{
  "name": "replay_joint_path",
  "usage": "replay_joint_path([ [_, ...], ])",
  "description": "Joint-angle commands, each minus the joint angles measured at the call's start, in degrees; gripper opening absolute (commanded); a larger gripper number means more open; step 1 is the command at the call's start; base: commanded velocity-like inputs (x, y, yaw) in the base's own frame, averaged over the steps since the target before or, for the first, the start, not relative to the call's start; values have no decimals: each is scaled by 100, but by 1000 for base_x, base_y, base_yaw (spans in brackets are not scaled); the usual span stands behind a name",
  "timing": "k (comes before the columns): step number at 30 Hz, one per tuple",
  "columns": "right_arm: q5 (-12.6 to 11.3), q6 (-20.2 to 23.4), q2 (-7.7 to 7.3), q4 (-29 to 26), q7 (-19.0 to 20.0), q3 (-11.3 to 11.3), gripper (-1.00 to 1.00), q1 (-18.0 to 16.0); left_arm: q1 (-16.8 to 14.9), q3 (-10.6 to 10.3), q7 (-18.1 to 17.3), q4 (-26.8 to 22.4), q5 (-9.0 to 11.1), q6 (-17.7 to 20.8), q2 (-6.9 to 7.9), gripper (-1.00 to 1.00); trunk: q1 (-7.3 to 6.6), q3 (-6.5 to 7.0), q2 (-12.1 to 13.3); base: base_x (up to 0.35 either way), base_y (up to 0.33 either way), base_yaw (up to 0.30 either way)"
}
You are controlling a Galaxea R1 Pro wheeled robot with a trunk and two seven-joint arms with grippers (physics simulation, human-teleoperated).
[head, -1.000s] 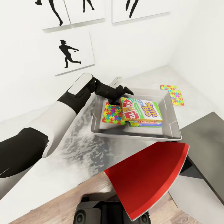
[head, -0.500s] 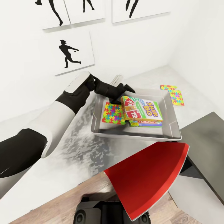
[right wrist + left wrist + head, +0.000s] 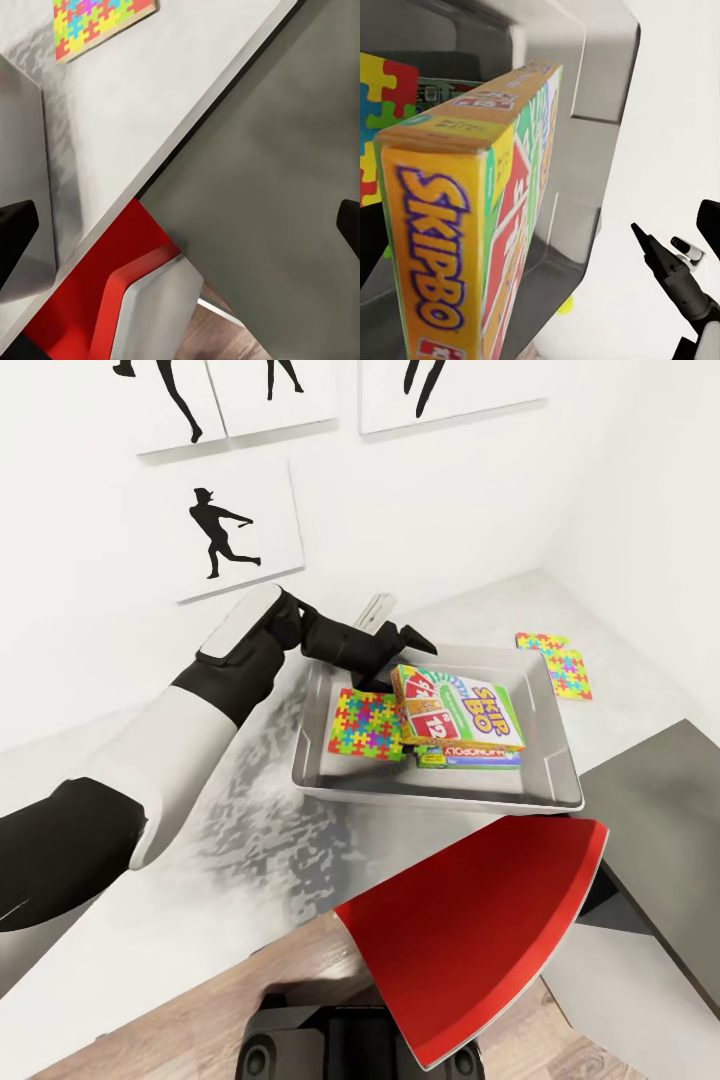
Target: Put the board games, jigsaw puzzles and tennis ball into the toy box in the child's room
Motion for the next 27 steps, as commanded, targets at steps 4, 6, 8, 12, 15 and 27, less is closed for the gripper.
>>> replay_joint_path([
  [4, 55, 26, -1, 1, 59, -10, 100, -6, -2, -3, 74, -18, 84, -1, 61, 100, 3, -7, -9, 0, 0, 0],
  [6, 55, 26, -1, 1, 59, -13, 100, -6, -2, -3, 77, -22, 90, 0, 111, 100, 3, -7, -9, 0, 0, 0],
  [8, 55, 26, -1, 1, 59, -14, 100, -6, -1, -3, 81, -27, 94, 4, 163, 100, 3, -7, -9, 0, 0, 0],
  [12, 55, 26, -1, 1, 59, -16, 100, -6, -1, 1, 84, -32, 97, 8, 222, 100, 3, -7, -9, 0, 0, 0],
  [15, 55, 26, -1, 1, 59, -16, 100, -6, -1, 5, 82, -35, 98, 14, 254, 100, 3, -7, -9, 0, 0, 0],
  [27, 54, 26, -1, 1, 59, -21, 100, -6, -4, 14, 82, -46, 100, 19, 301, 100, 3, -7, -9, 0, 0, 0],
])
